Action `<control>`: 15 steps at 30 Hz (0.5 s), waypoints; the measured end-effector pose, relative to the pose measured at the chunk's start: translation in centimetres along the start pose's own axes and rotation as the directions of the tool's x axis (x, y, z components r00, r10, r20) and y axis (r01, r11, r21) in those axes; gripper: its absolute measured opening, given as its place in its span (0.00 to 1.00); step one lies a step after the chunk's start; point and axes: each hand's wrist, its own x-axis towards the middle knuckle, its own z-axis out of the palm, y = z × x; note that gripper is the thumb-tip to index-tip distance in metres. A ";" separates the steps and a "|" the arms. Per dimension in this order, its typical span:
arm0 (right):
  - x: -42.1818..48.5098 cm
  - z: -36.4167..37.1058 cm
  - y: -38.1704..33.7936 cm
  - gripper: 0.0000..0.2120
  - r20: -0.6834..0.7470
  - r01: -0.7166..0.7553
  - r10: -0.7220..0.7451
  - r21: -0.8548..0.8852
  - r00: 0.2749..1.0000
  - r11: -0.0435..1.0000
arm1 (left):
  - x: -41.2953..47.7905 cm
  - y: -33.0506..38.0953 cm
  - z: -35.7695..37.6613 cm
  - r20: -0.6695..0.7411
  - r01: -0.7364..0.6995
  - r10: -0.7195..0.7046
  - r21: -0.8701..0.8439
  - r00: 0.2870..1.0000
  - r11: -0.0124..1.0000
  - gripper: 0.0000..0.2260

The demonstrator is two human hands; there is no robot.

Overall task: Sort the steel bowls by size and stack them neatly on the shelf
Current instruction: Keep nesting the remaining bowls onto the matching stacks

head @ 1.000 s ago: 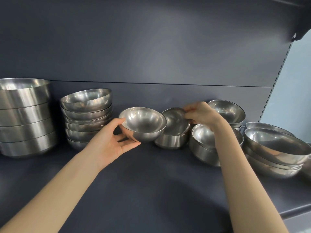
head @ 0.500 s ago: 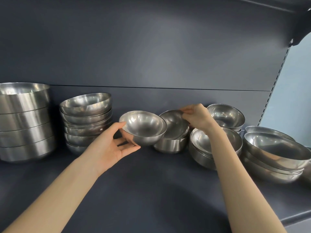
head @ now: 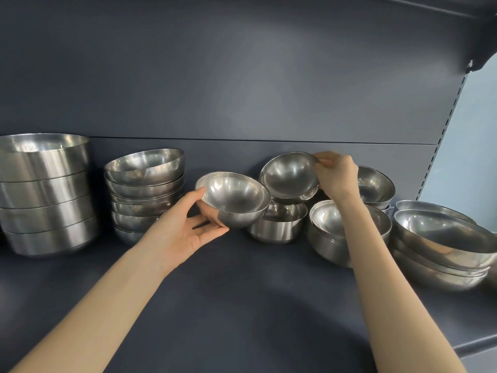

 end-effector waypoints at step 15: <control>-0.6 -0.4 -0.8 0.08 -0.022 -0.127 0.144 0.350 0.989 0.928 | 0.0 0.1 -0.1 0.028 -0.024 0.023 0.017 0.999 1.000 0.11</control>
